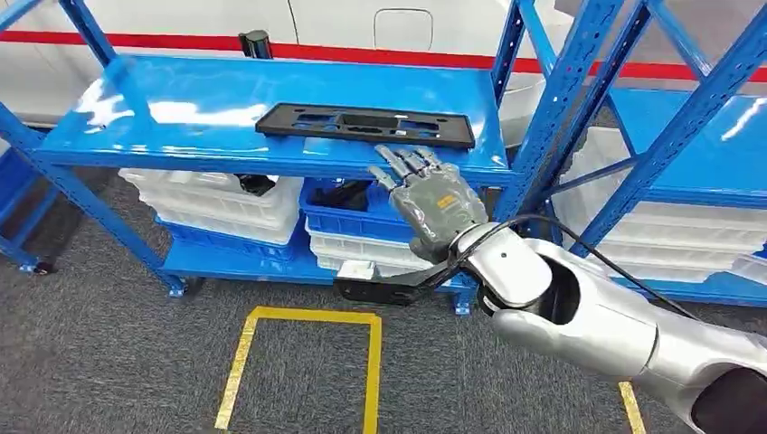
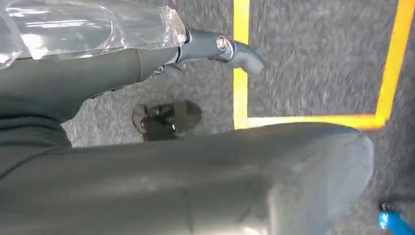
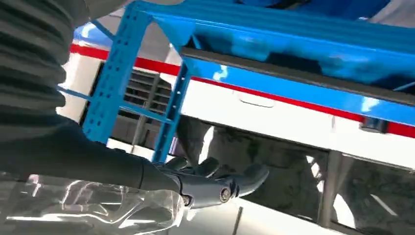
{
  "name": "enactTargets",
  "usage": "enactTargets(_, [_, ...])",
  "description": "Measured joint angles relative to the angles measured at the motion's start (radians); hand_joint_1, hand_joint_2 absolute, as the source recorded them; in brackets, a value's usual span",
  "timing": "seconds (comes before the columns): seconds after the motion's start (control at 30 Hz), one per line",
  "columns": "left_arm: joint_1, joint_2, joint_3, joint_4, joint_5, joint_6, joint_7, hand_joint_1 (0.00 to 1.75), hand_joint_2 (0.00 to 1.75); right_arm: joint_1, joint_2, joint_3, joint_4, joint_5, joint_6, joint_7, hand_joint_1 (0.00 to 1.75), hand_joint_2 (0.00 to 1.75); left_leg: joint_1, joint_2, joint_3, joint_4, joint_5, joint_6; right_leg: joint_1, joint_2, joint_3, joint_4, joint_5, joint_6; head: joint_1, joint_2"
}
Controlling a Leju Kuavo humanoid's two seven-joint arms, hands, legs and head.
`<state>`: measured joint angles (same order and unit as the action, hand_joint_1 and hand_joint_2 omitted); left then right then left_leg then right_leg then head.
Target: Take the parts from the cabinet and place them on the table.
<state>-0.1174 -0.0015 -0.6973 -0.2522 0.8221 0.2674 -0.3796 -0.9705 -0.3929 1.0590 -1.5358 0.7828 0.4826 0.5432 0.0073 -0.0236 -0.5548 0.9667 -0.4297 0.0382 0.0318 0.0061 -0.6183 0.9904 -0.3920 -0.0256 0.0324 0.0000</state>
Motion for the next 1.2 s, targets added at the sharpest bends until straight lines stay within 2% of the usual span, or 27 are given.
enactTargets(0.03, [0.000, -0.003, 0.000, 0.000, 0.000, 0.000, 0.002, 0.00, 0.00, 0.001, 0.000, -0.002, 0.001, 0.000, -0.002, 0.001, 0.00, 1.75, -0.008, 0.000, -0.002, 0.000, -0.003, -0.002, 0.004, -0.004, 0.014, -0.021, -0.015, -0.013, -0.002, 0.000])
enactTargets(0.13, [0.000, -0.003, -0.002, 0.000, -0.001, 0.000, 0.008, 0.00, 0.00, -0.002, 0.001, -0.004, 0.004, -0.006, -0.003, 0.003, 0.00, 1.75, -0.002, 0.002, 0.002, -0.009, -0.006, -0.009, 0.011, -0.008, 0.016, -0.033, -0.012, -0.010, 0.000, 0.000])
enactTargets(0.17, [-0.003, -0.002, -0.003, 0.000, -0.001, 0.000, 0.010, 0.00, 0.00, -0.002, 0.002, -0.013, 0.009, -0.005, -0.003, 0.024, 0.00, 1.75, -0.004, 0.007, -0.054, 0.120, -0.082, -0.024, -0.011, -0.013, 0.042, -0.067, -0.004, 0.000, -0.004, 0.000])
enactTargets(0.2, [0.001, 0.002, -0.003, 0.002, 0.001, 0.001, 0.011, 0.00, 0.00, 0.016, 0.002, -0.013, 0.022, 0.005, -0.006, 0.054, 0.00, 1.75, 0.003, 0.008, -0.168, 0.318, -0.133, -0.039, -0.013, -0.012, 0.048, -0.066, -0.012, 0.003, -0.005, 0.000])
enactTargets(0.23, [0.001, 0.004, -0.003, 0.004, 0.001, 0.001, 0.012, 0.00, 0.00, 0.024, 0.001, -0.020, 0.032, 0.023, -0.015, 0.068, 0.00, 1.75, 0.011, 0.014, -0.109, 0.160, -0.022, -0.054, -0.018, -0.011, 0.063, -0.062, -0.025, 0.013, -0.006, 0.000])
enactTargets(0.27, [0.001, 0.004, -0.003, 0.004, 0.001, 0.001, 0.014, 0.00, 0.00, 0.027, 0.001, -0.033, 0.041, 0.036, -0.024, 0.071, 0.00, 1.75, 0.016, 0.020, -0.046, 0.004, 0.043, -0.057, -0.020, -0.011, 0.070, -0.054, -0.038, 0.024, -0.006, 0.000])
enactTargets(0.3, [0.003, 0.005, -0.003, 0.004, 0.000, 0.002, 0.021, 0.00, 0.00, 0.042, -0.009, -0.062, 0.057, 0.054, -0.033, 0.075, 0.00, 1.75, 0.004, 0.017, -0.029, -0.011, 0.029, -0.024, -0.014, -0.009, 0.066, -0.049, -0.045, 0.035, -0.006, 0.000])
enactTargets(0.37, [0.002, 0.004, -0.003, 0.004, -0.001, 0.002, 0.021, 0.00, 0.00, 0.048, -0.016, -0.076, 0.062, 0.058, -0.034, 0.077, 0.00, 1.75, 0.011, 0.017, -0.022, -0.017, 0.031, -0.011, -0.018, -0.009, 0.065, -0.041, -0.058, 0.045, -0.007, 0.000])
enactTargets(0.4, [0.000, 0.006, -0.003, 0.004, -0.001, 0.003, 0.022, 0.00, 0.00, 0.050, -0.020, -0.088, 0.064, 0.061, -0.035, 0.077, 0.00, 1.75, 0.012, 0.016, -0.017, -0.017, 0.028, -0.005, -0.020, -0.008, 0.052, -0.003, -0.076, 0.053, -0.005, 0.000])
enactTargets(0.43, [0.000, 0.007, -0.003, 0.004, -0.003, 0.005, 0.026, 0.00, 0.00, 0.052, -0.024, -0.097, 0.067, 0.065, -0.035, 0.077, 0.00, 1.75, 0.012, 0.016, -0.013, -0.017, 0.025, 0.001, -0.024, -0.008, 0.018, 0.067, -0.109, 0.059, -0.003, 0.000])
enactTargets(0.5, [0.000, 0.007, -0.003, 0.004, -0.005, 0.005, 0.030, 0.00, 0.00, 0.071, -0.032, -0.109, 0.075, 0.067, -0.040, 0.079, 0.00, 1.75, 0.012, 0.016, -0.006, -0.017, 0.019, 0.006, -0.031, -0.008, -0.080, 0.246, -0.172, 0.069, -0.003, 0.000])
enactTargets(0.53, [0.002, 0.007, -0.003, 0.004, -0.005, 0.005, 0.030, 0.00, 0.00, 0.084, -0.037, -0.113, 0.077, 0.068, -0.041, 0.079, 0.00, 1.75, 0.012, 0.016, -0.003, -0.017, 0.016, 0.007, -0.034, -0.008, -0.117, 0.300, -0.177, 0.072, -0.003, 0.000])
enactTargets(0.57, [0.002, 0.007, -0.003, 0.004, -0.006, 0.005, 0.030, 0.00, 0.00, 0.094, -0.041, -0.118, 0.080, 0.069, -0.042, 0.080, 0.00, 1.75, 0.013, 0.016, 0.002, -0.017, 0.012, 0.006, -0.039, -0.008, -0.126, 0.292, -0.153, 0.073, -0.003, 0.000])
enactTargets(0.6, [0.002, 0.007, -0.003, 0.004, -0.008, 0.005, 0.030, 0.00, 0.00, 0.098, -0.045, -0.123, 0.082, 0.069, -0.043, 0.080, 0.00, 1.75, 0.013, 0.015, 0.006, -0.017, 0.009, 0.004, -0.041, -0.008, -0.110, 0.246, -0.119, 0.072, -0.003, 0.000])
enactTargets(0.67, [0.001, 0.007, -0.003, 0.004, -0.010, 0.005, 0.031, 0.00, 0.00, 0.100, -0.050, -0.139, 0.084, 0.070, -0.045, 0.080, 0.00, 1.75, 0.013, 0.013, 0.021, -0.017, -0.001, -0.002, -0.043, -0.008, -0.022, 0.047, -0.012, 0.069, -0.003, 0.000])
enactTargets(0.7, [0.000, 0.007, -0.003, 0.004, -0.011, 0.005, 0.031, 0.00, 0.00, 0.100, -0.053, -0.147, 0.085, 0.072, -0.045, 0.080, 0.00, 1.75, 0.012, 0.012, 0.023, -0.018, -0.006, -0.008, -0.042, -0.008, 0.009, -0.026, 0.002, 0.066, -0.003, 0.000])
enactTargets(0.73, [-0.002, 0.006, -0.003, 0.004, -0.011, 0.005, 0.032, 0.00, 0.00, 0.101, -0.055, -0.153, 0.087, 0.073, -0.047, 0.080, 0.00, 1.75, 0.007, 0.011, 0.021, -0.015, -0.010, -0.015, -0.033, -0.007, 0.015, -0.033, -0.004, 0.063, -0.003, 0.000])
enactTargets(0.83, [0.000, 0.007, -0.003, 0.004, -0.011, 0.004, 0.033, 0.00, 0.00, 0.113, -0.059, -0.167, 0.091, 0.074, -0.047, 0.080, 0.00, 1.75, 0.011, 0.012, 0.025, -0.025, -0.013, -0.029, -0.029, -0.006, 0.011, -0.030, -0.010, 0.048, -0.004, 0.000])
enactTargets(0.87, [-0.001, 0.007, -0.003, 0.004, -0.011, 0.004, 0.033, 0.00, 0.00, 0.114, -0.061, -0.170, 0.092, 0.074, -0.047, 0.080, 0.00, 1.75, 0.013, 0.013, 0.023, -0.020, -0.021, -0.035, -0.036, -0.006, 0.017, -0.040, -0.005, 0.039, -0.003, 0.000])
enactTargets(0.9, [-0.001, 0.006, -0.004, 0.004, -0.011, 0.005, 0.033, 0.00, 0.00, 0.114, -0.061, -0.175, 0.092, 0.075, -0.047, 0.080, 0.00, 1.75, 0.012, 0.015, 0.013, 0.005, -0.036, -0.036, -0.036, -0.006, 0.021, -0.040, -0.008, 0.035, -0.005, 0.000])
enactTargets(0.93, [-0.002, 0.006, -0.004, 0.004, -0.012, 0.001, 0.033, 0.00, 0.00, 0.115, -0.062, -0.181, 0.093, 0.075, -0.047, 0.080, 0.00, 1.75, 0.013, 0.016, -0.022, 0.077, -0.073, -0.037, -0.036, -0.007, 0.023, -0.040, -0.011, 0.028, -0.007, 0.000])
enactTargets(1.0, [0.001, 0.007, -0.004, 0.004, -0.011, 0.001, 0.034, 0.00, 0.00, 0.122, -0.062, -0.183, 0.094, 0.074, -0.047, 0.080, 0.00, 1.75, 0.011, 0.016, -0.115, 0.252, -0.138, -0.039, -0.031, -0.007, 0.025, -0.039, -0.016, 0.022, -0.008, 0.000])
enactTargets(1.03, [0.002, 0.007, -0.004, 0.005, -0.011, 0.001, 0.035, 0.00, 0.00, 0.129, -0.062, -0.184, 0.094, 0.074, -0.047, 0.080, 0.00, 1.75, 0.011, 0.016, -0.154, 0.317, -0.149, -0.040, -0.029, -0.007, 0.028, -0.039, -0.018, 0.019, -0.008, 0.000])
enactTargets(1.07, [0.002, 0.007, -0.004, 0.005, -0.011, 0.001, 0.036, 0.00, 0.00, 0.135, -0.062, -0.184, 0.095, 0.072, -0.047, 0.080, 0.00, 1.75, 0.011, 0.016, -0.170, 0.324, -0.133, -0.041, -0.027, -0.006, 0.032, -0.039, -0.022, 0.019, -0.008, 0.000])
enactTargets(1.1, [0.002, 0.007, -0.004, 0.005, -0.011, 0.001, 0.037, 0.00, 0.00, 0.138, -0.062, -0.185, 0.096, 0.071, -0.047, 0.080, 0.00, 1.75, 0.011, 0.016, -0.159, 0.287, -0.101, -0.041, -0.027, -0.005, 0.037, -0.039, -0.025, 0.019, -0.008, 0.000])
enactTargets(1.17, [0.002, 0.008, -0.004, 0.005, -0.012, 0.001, 0.039, 0.00, 0.00, 0.138, -0.061, -0.186, 0.096, 0.067, -0.047, 0.080, 0.00, 1.75, 0.011, 0.017, -0.085, 0.107, 0.000, -0.038, -0.027, -0.005, 0.053, -0.039, -0.036, 0.023, -0.008, 0.000])
enactTargets(1.2, [0.002, 0.008, -0.004, 0.005, -0.012, 0.001, 0.040, 0.00, 0.00, 0.138, -0.061, -0.187, 0.097, 0.066, -0.047, 0.080, 0.00, 1.75, 0.011, 0.019, -0.047, 0.016, 0.040, -0.033, -0.027, -0.005, 0.059, -0.039, -0.041, 0.027, -0.008, 0.000])
